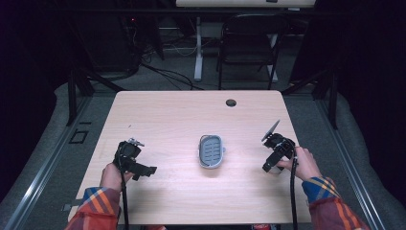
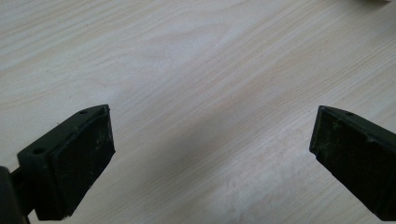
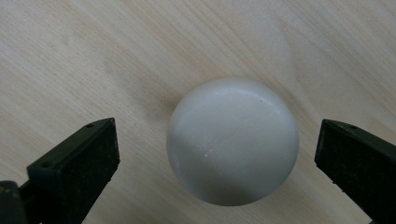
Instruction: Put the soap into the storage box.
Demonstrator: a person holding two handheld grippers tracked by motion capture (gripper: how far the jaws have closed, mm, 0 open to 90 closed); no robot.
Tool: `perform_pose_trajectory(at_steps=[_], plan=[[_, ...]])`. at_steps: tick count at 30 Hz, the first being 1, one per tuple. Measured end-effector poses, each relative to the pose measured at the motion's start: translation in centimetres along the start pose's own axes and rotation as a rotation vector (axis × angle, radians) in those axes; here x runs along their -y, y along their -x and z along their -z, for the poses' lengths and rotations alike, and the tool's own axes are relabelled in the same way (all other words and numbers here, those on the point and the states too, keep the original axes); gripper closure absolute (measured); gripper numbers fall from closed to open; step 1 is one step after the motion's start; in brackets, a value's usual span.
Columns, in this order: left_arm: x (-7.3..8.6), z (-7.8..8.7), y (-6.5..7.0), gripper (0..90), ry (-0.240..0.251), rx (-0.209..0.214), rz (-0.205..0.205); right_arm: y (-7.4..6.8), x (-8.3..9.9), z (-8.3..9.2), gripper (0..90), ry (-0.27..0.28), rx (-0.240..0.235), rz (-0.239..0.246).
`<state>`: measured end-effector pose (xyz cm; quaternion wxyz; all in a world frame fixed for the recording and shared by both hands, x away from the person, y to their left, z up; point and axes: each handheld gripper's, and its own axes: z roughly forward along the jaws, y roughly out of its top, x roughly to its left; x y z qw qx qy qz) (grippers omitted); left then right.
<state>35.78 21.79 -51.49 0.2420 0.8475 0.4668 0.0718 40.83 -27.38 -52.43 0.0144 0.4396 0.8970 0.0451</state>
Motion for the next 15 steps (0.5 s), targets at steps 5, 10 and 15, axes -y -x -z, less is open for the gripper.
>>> perform_pose_trajectory(at_steps=[5,10,15], plan=[[0.0,0.0,0.0,0.0,0.0,-0.001,0.001,0.2,0.0,-0.1,5.5,-0.004,0.015,-0.007],[-0.1,0.0,0.0,0.0,-0.002,-0.002,-0.004,0.8,-0.1,0.1,13.8,-0.067,0.011,0.028],[-0.2,-0.2,0.1,0.0,-0.009,0.004,-0.009,0.6,0.2,-0.8,15.4,-0.032,-0.011,-0.016]])
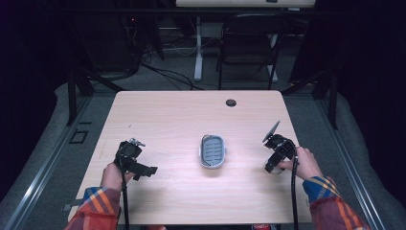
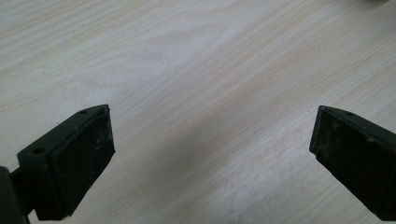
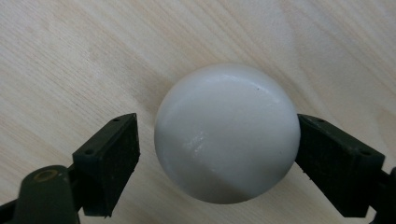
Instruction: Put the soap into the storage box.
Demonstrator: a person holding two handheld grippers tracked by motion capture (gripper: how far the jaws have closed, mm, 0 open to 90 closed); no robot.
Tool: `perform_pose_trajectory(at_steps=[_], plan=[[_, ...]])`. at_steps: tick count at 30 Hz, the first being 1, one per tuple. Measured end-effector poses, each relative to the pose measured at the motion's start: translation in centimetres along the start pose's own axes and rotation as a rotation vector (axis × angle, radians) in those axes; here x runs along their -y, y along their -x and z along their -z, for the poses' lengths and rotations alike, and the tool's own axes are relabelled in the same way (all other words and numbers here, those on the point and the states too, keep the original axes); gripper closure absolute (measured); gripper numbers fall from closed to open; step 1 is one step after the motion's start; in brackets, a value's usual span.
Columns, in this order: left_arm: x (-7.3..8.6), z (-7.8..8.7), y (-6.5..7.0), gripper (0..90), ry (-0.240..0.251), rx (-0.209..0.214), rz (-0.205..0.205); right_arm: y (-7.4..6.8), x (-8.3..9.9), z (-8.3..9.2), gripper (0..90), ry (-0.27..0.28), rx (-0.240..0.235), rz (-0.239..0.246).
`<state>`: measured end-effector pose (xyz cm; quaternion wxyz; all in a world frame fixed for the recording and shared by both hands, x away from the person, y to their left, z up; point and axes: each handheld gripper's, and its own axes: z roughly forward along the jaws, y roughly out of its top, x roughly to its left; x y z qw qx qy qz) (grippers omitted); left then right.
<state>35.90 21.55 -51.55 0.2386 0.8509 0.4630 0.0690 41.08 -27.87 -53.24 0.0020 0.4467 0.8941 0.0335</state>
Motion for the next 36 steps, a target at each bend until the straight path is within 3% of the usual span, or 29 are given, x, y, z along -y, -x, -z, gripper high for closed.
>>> perform_pose_trajectory(at_steps=[1,2,6,8,15,17,20,29,31,33,34,36], plan=[[0.0,0.0,0.0,0.0,-0.002,0.002,-0.004,0.1,-0.2,-0.1,17.2,-0.045,0.015,0.031],[0.0,0.0,0.0,0.0,-0.002,0.002,-0.004,0.0,-0.2,-0.3,19.1,-0.025,0.016,0.016],[0.0,0.0,0.0,0.0,0.0,-0.001,-0.001,0.2,-0.4,-0.1,23.2,-0.071,0.04,0.041],[0.0,0.1,0.0,0.0,0.0,0.0,-0.001,0.1,-0.3,-0.2,23.3,-0.055,0.034,0.023],[0.0,0.1,0.0,0.0,0.0,0.001,-0.003,0.1,-0.3,-0.1,23.4,-0.056,0.022,0.029],[0.0,0.1,0.0,0.0,0.001,0.0,-0.002,-0.1,-0.2,-0.2,23.4,-0.032,0.01,0.009],[0.0,0.1,0.0,0.0,0.0,0.001,-0.002,0.0,-0.3,0.3,23.5,-0.061,0.023,0.045],[0.0,0.0,0.0,0.0,-0.003,0.001,-0.006,-0.5,-0.1,0.9,23.5,0.003,0.013,0.029],[0.0,0.0,0.1,0.0,-0.004,0.002,-0.007,-0.4,-0.3,1.3,23.5,-0.031,0.026,0.055],[0.0,0.0,0.1,0.0,-0.004,0.003,-0.008,-0.6,-0.4,1.4,23.5,-0.024,0.023,0.052],[0.0,0.0,0.1,0.0,-0.005,0.003,-0.007,-0.8,-0.3,1.2,23.5,0.01,0.017,0.035],[0.0,0.0,0.0,0.0,-0.005,0.006,-0.007,-0.8,-0.4,1.3,23.5,0.007,0.02,0.041]])
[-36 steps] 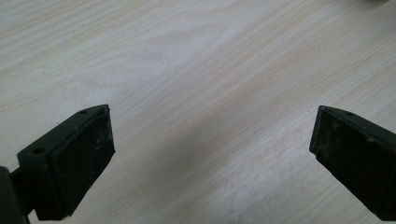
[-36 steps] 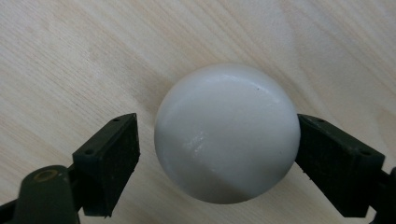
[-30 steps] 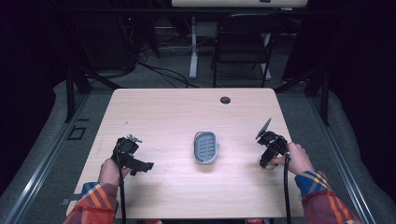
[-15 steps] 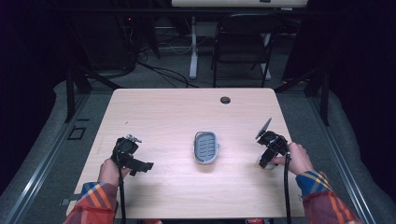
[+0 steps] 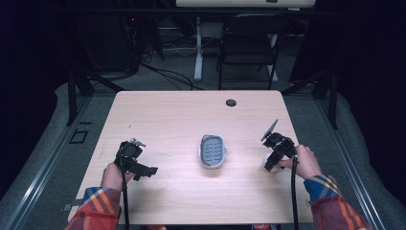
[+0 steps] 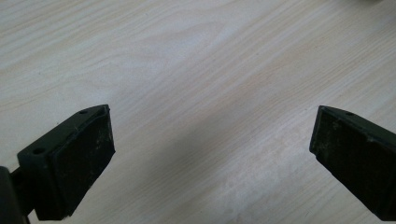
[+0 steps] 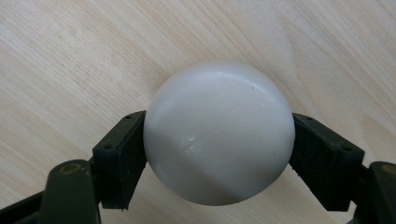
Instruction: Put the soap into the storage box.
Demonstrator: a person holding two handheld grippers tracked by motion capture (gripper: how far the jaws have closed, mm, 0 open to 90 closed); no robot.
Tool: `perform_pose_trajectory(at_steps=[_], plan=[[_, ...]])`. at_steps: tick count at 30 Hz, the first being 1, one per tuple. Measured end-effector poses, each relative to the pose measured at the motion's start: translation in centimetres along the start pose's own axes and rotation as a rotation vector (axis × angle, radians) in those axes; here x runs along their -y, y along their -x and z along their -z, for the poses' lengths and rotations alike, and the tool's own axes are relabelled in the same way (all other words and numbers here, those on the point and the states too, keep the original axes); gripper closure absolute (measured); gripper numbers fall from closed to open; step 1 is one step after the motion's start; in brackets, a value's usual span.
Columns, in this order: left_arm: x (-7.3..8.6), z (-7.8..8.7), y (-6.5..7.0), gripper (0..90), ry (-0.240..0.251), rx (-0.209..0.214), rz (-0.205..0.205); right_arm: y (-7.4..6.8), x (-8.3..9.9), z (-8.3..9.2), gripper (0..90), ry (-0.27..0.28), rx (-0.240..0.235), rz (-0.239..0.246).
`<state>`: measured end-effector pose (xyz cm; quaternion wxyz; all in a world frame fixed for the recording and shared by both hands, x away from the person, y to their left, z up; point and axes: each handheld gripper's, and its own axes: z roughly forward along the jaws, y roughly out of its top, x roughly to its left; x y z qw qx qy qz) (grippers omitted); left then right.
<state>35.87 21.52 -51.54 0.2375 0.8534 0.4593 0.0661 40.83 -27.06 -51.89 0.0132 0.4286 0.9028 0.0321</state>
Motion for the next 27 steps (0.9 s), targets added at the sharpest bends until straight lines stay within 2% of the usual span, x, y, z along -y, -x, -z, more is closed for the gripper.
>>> perform_pose_trajectory(at_steps=[2,3,5,6,7,8,12,14,18,27], plan=[[0.0,0.0,0.0,0.0,-0.001,0.0,0.002,0.0,-0.2,0.4,23.5,-0.032,0.002,0.033],[0.0,-0.1,0.0,0.0,0.0,-0.001,0.002,-0.1,-0.1,0.2,23.5,0.002,-0.008,0.008],[0.0,0.0,0.0,0.0,-0.002,-0.003,0.0,-0.2,-0.1,0.3,23.5,-0.001,-0.009,0.005],[0.0,0.0,0.1,0.0,-0.002,-0.004,-0.002,-0.1,-0.2,0.6,23.5,-0.03,0.0,0.029],[0.0,0.0,0.1,0.0,0.0,-0.003,-0.003,-0.2,-0.3,0.7,23.5,-0.03,0.002,0.03],[0.0,0.0,0.1,0.0,0.005,-0.004,-0.002,-0.3,-0.2,0.5,23.5,0.002,-0.002,0.015],[0.0,0.0,0.1,0.0,0.006,-0.004,-0.001,-0.7,-0.9,0.6,23.5,0.012,-0.006,0.029],[-0.1,0.0,0.1,0.0,0.005,-0.005,-0.002,-0.8,-1.2,0.9,23.5,-0.018,-0.003,0.05],[0.0,0.0,0.2,0.0,0.007,-0.006,-0.005,-1.1,-1.6,1.2,23.5,0.0,-0.006,0.049],[-0.1,0.1,0.1,0.0,-0.001,-0.003,-0.01,-1.7,-2.3,1.5,23.5,-0.005,-0.004,0.076]])
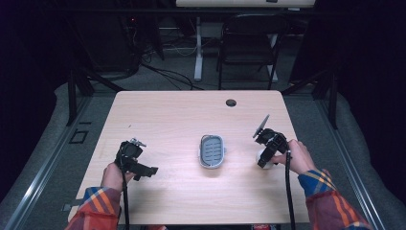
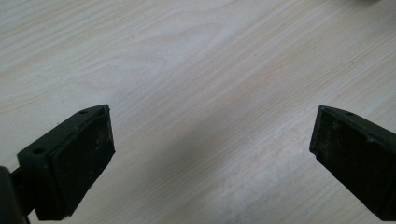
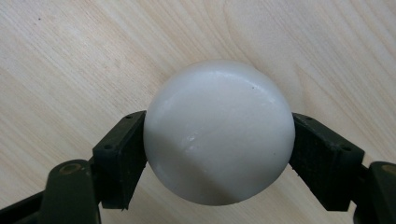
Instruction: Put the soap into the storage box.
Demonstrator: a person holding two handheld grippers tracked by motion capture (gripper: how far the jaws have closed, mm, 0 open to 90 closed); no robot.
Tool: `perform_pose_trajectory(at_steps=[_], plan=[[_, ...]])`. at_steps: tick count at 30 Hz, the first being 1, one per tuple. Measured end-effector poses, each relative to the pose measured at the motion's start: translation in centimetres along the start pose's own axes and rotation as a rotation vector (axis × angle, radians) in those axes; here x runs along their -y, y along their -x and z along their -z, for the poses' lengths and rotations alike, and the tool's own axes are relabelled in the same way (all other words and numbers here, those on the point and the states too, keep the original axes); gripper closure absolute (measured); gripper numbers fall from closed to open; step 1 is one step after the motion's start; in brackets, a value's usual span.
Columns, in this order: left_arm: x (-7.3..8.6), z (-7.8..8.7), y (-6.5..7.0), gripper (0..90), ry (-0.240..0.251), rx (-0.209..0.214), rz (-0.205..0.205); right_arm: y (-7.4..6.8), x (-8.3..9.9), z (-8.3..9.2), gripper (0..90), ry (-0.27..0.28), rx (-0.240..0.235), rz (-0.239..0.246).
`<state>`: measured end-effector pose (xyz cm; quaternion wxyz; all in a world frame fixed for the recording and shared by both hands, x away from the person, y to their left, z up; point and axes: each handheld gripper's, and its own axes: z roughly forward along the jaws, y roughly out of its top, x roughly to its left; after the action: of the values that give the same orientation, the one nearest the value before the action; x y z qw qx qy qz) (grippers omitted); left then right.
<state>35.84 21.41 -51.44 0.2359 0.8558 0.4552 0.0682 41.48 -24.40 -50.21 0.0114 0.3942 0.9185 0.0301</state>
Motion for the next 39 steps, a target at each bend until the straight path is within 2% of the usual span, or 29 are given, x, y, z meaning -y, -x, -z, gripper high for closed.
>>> perform_pose_trajectory(at_steps=[1,3,6,9,10,11,16,24,25,26,27,30,32,35,36,39], plan=[[0.0,0.0,0.0,0.0,0.0,0.001,0.0,-0.2,-0.2,-0.1,23.5,0.018,-0.007,-0.008],[0.0,0.0,0.0,0.0,0.0,-0.001,0.0,-0.2,-0.5,0.1,23.5,-0.006,-0.003,0.011],[0.0,0.0,0.0,0.0,0.001,0.001,-0.001,-0.3,-0.8,0.4,23.5,0.003,0.0,0.029],[0.0,0.0,0.0,0.0,0.001,0.004,0.0,-0.6,-1.2,0.7,23.5,0.006,-0.004,0.025],[0.0,0.0,0.0,0.0,0.001,0.003,0.0,-0.7,-1.3,0.7,23.5,0.023,-0.003,0.026],[0.0,0.0,0.0,0.0,0.002,0.003,0.0,-0.7,-1.5,0.9,23.5,0.008,-0.008,0.03],[0.0,0.0,0.0,0.0,0.001,0.004,-0.002,-1.0,-2.0,1.1,23.5,0.026,-0.006,0.044],[0.0,0.0,0.0,0.0,0.003,0.003,-0.001,-1.3,-2.7,1.5,23.5,0.023,0.0,0.06],[0.0,0.0,0.0,0.0,0.003,0.004,-0.001,-1.4,-2.7,1.4,23.5,0.044,-0.007,0.052],[0.0,0.0,0.0,0.0,0.004,0.004,-0.001,-1.5,-3.0,1.6,23.5,0.026,-0.004,0.068],[0.0,0.0,0.0,0.0,0.004,0.004,-0.001,-1.6,-3.1,1.6,23.5,0.018,-0.004,0.063],[0.1,0.0,0.0,0.0,0.004,0.005,-0.001,-1.8,-3.4,1.6,23.5,0.036,-0.007,0.069],[0.1,0.0,0.0,0.0,0.005,0.005,-0.001,-1.8,-3.6,1.7,23.5,0.018,-0.006,0.079],[0.1,0.0,-0.1,0.0,0.004,0.006,0.0,-2.1,-3.9,1.6,23.5,0.043,-0.008,0.079],[0.1,0.0,-0.1,0.0,0.004,0.005,-0.001,-2.1,-4.1,1.9,23.5,0.024,-0.009,0.082],[0.1,0.0,-0.1,0.0,0.004,0.006,-0.001,-2.3,-4.5,2.0,23.5,0.03,-0.01,0.087]])
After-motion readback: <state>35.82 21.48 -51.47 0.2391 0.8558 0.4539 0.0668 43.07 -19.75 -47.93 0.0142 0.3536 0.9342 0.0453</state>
